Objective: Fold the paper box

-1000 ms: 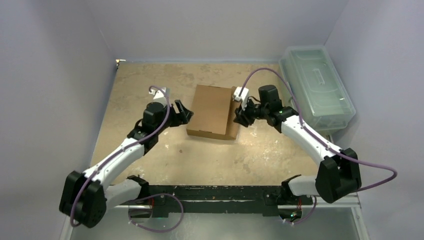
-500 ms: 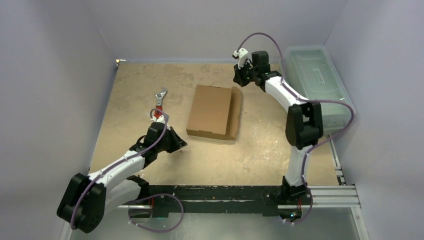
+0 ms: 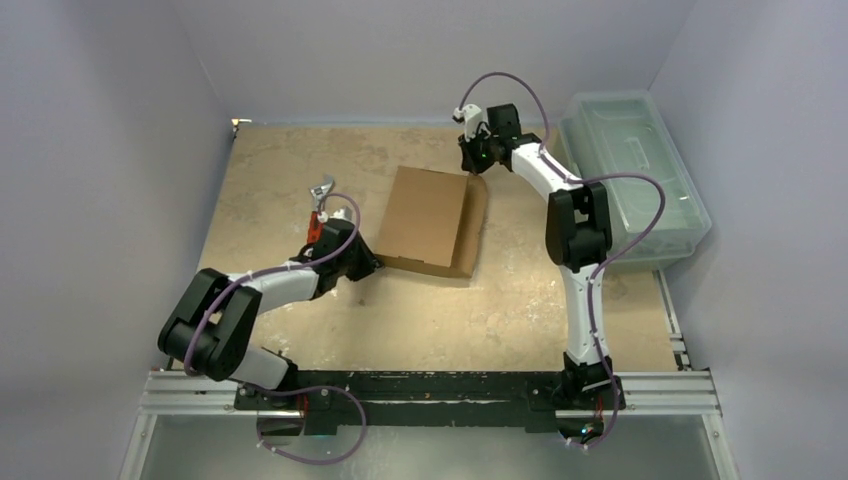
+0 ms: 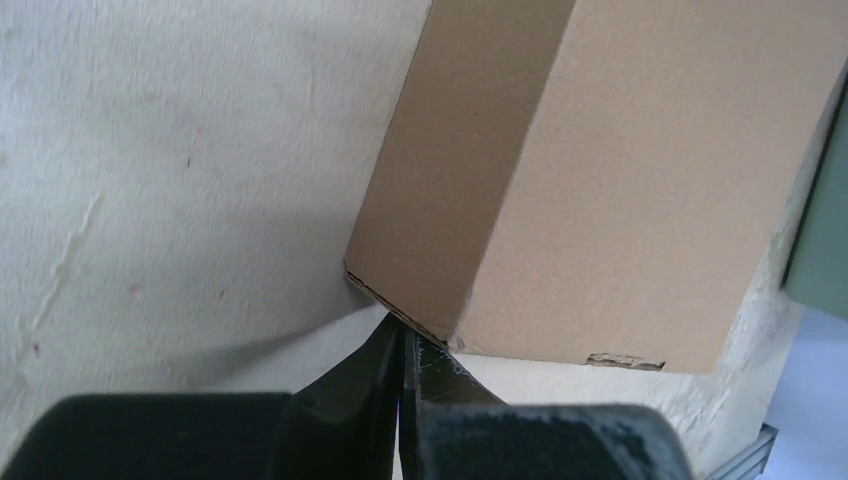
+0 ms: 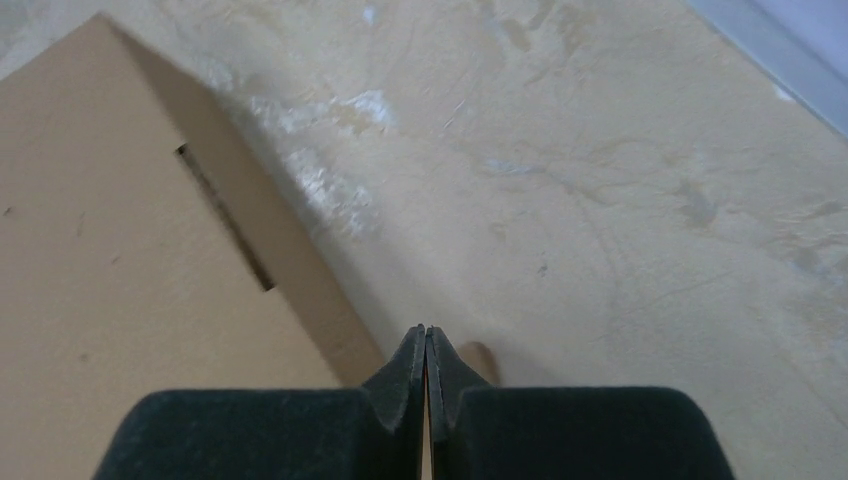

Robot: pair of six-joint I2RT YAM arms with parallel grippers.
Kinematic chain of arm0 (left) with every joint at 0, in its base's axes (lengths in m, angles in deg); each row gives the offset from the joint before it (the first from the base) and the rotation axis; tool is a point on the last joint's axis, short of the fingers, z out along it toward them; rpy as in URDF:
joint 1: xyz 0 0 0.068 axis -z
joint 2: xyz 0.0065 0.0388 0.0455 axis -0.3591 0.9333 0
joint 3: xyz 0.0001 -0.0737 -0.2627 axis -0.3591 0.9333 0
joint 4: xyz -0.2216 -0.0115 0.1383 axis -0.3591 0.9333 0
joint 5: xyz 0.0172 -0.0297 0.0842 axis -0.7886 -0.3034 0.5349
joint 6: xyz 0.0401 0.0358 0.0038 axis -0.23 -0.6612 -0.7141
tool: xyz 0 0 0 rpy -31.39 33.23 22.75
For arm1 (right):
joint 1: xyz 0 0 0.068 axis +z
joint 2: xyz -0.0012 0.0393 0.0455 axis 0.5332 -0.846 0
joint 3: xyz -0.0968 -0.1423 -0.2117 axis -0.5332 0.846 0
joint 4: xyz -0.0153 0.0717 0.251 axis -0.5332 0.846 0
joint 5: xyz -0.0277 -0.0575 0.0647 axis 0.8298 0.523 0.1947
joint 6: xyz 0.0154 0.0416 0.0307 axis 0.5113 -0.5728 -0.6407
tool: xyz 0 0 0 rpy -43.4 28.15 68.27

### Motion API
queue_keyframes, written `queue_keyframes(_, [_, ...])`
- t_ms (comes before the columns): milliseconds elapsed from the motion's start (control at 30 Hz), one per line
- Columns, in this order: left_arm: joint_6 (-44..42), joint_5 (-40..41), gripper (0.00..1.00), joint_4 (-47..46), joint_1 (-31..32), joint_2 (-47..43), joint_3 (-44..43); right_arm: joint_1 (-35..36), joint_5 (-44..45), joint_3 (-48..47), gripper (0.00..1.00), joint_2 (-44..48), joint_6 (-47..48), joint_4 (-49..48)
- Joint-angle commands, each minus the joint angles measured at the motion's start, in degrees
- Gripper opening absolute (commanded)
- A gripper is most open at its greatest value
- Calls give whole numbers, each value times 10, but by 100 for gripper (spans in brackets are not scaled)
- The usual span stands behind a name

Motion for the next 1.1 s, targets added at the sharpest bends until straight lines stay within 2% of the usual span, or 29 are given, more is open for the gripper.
queue_keyframes(0, [-11,44,0,-4,-14,27,-48,1,-52,0,1,10,52,48])
queue_keyframes(67, [-17,46,0,0,-29,38,-58,2,-85,20,1,22,96,67])
queue_keyframes(167, [-32,43,0,1,-53,63,-77,3,-94,84,0,67,115,53])
queue_keyframes(433, [-76,28,0,43,-103,122,-176,4,-76,299,0,214,79,13])
queue_keyframes(600, [-119,-2,0,79,-121,189,-267,24,-103,449,0,324,56,-22])
queue_keyframes(700, [-143,-9,0,119,-122,229,-325,37,-123,507,0,370,52,-18])
queue_keyframes(800, [-176,9,0,163,-138,255,-384,38,-157,533,4,396,65,9])
queue_keyframes(900, [-202,39,0,211,-170,249,-424,29,-144,557,10,430,92,33])
queue_keyframes(1000, [-225,46,2,234,-192,191,-429,18,-143,571,18,480,123,59])
queue_keyframes(1067, [-238,39,9,238,-193,137,-409,16,-161,576,25,522,146,77])
